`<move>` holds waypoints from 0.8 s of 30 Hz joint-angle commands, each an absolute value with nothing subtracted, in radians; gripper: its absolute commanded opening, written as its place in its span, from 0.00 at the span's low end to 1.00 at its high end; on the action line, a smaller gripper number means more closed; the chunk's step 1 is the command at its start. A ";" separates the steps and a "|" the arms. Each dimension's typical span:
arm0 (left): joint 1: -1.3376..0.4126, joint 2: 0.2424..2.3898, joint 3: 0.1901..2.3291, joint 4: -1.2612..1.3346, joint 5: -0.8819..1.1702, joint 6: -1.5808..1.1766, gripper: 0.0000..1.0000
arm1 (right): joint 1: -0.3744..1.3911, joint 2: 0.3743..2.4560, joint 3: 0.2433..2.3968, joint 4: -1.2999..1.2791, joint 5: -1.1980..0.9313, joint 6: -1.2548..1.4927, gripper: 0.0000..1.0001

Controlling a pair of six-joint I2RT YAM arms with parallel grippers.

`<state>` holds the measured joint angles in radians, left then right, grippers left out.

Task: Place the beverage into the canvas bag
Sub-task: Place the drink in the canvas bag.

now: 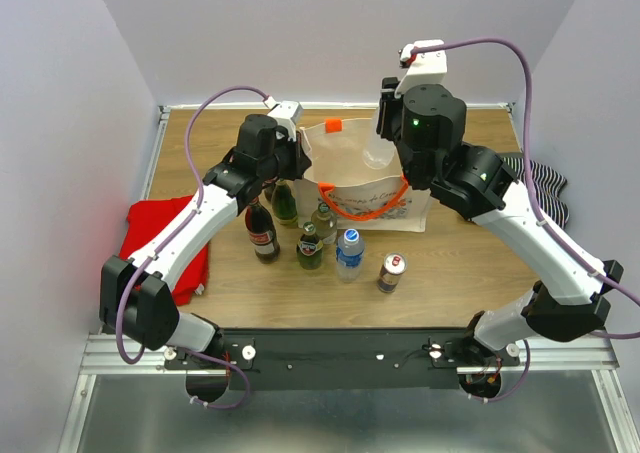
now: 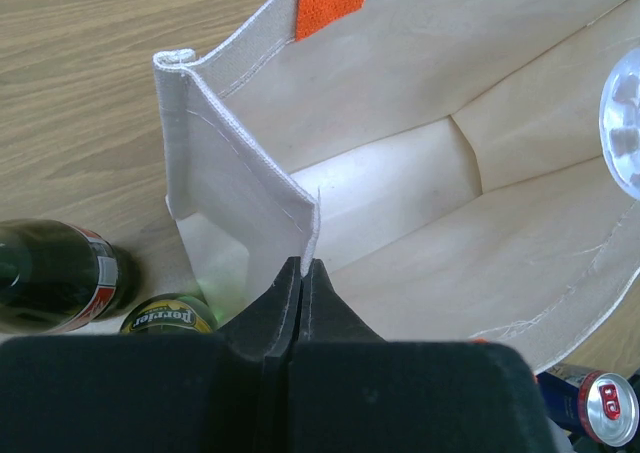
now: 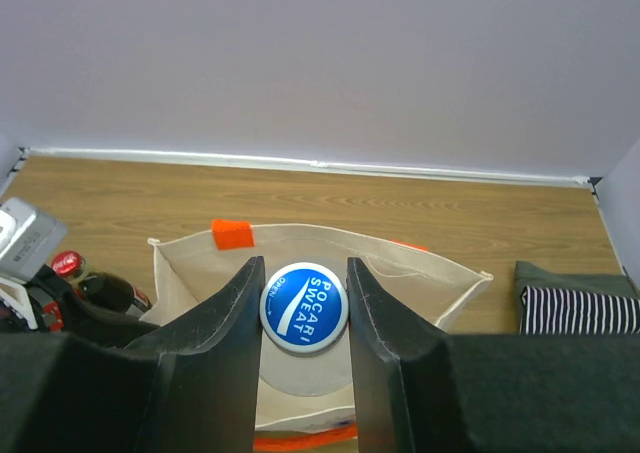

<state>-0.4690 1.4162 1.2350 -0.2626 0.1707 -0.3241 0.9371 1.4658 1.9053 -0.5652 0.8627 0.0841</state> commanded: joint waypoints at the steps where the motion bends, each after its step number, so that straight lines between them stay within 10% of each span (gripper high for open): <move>1: -0.479 1.397 1.215 -0.258 0.135 -0.304 0.00 | 0.943 1.442 1.971 -0.396 0.868 0.060 0.01; 24: -0.482 1.381 1.216 -0.275 0.098 -0.307 0.00 | 0.942 1.522 1.588 -0.089 0.604 0.117 0.01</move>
<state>-0.4793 1.4052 1.2278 -0.2638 0.1272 -0.3214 0.9371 1.5337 1.6344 -0.3557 0.6495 0.1097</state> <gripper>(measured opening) 0.014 0.413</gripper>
